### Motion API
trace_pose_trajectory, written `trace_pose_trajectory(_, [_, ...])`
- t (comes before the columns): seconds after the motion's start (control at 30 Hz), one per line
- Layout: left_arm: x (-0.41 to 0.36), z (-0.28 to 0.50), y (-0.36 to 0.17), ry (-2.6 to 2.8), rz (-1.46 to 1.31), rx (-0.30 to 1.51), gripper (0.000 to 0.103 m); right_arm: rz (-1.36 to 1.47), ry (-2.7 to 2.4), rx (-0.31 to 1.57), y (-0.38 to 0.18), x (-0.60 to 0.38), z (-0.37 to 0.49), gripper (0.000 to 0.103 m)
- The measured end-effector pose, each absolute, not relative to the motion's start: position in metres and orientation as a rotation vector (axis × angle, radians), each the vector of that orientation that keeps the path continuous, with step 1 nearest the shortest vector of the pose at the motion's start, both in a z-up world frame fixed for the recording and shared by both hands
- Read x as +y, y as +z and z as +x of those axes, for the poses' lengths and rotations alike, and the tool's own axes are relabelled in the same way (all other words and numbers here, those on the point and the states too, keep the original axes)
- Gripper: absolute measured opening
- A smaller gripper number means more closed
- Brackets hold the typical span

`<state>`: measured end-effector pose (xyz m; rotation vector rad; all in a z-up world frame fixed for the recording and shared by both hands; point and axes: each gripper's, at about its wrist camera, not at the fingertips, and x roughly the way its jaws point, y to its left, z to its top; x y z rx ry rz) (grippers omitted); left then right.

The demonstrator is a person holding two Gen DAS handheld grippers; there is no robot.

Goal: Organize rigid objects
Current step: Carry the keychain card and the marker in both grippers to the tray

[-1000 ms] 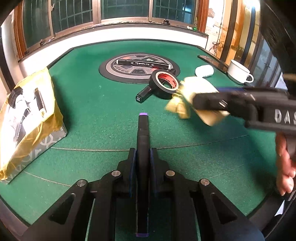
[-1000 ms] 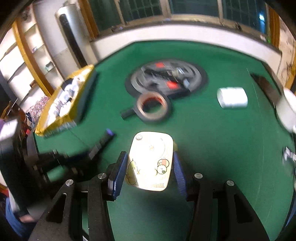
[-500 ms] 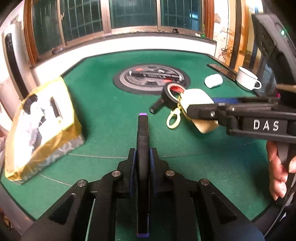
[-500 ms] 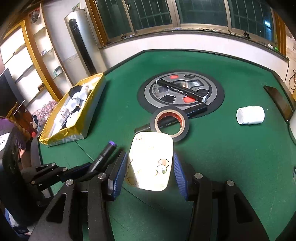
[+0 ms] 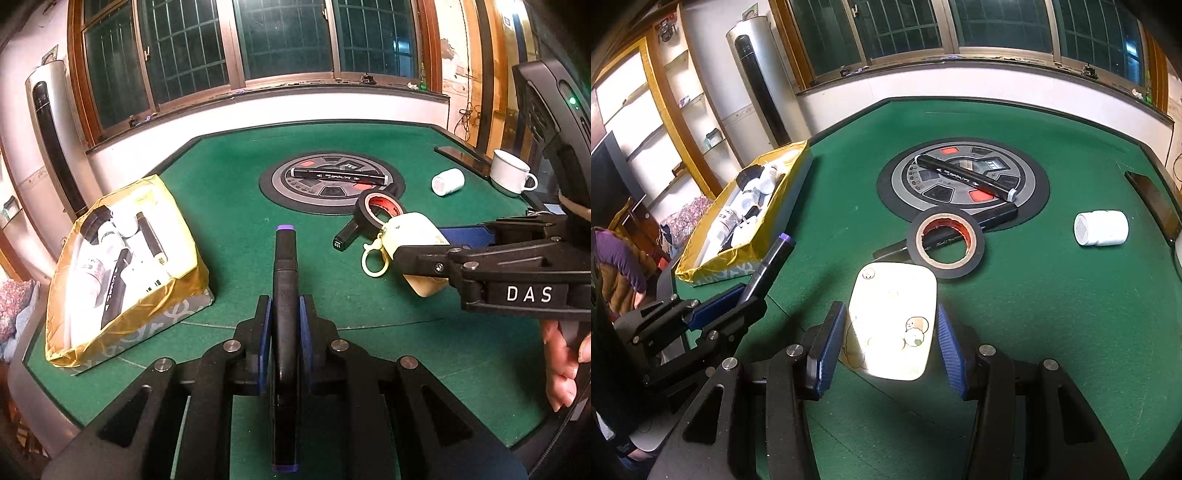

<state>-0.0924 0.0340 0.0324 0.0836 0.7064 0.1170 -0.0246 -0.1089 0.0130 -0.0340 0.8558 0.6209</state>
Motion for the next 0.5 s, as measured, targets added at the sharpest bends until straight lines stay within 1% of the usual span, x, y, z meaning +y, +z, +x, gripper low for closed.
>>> trace_pose_trajectory(0.5, [0.045, -0.104, 0.043, 0.134, 0.055, 0.665, 0.013, -0.049, 0.625, 0.861, 0.013, -0.096, -0.035, 0.044])
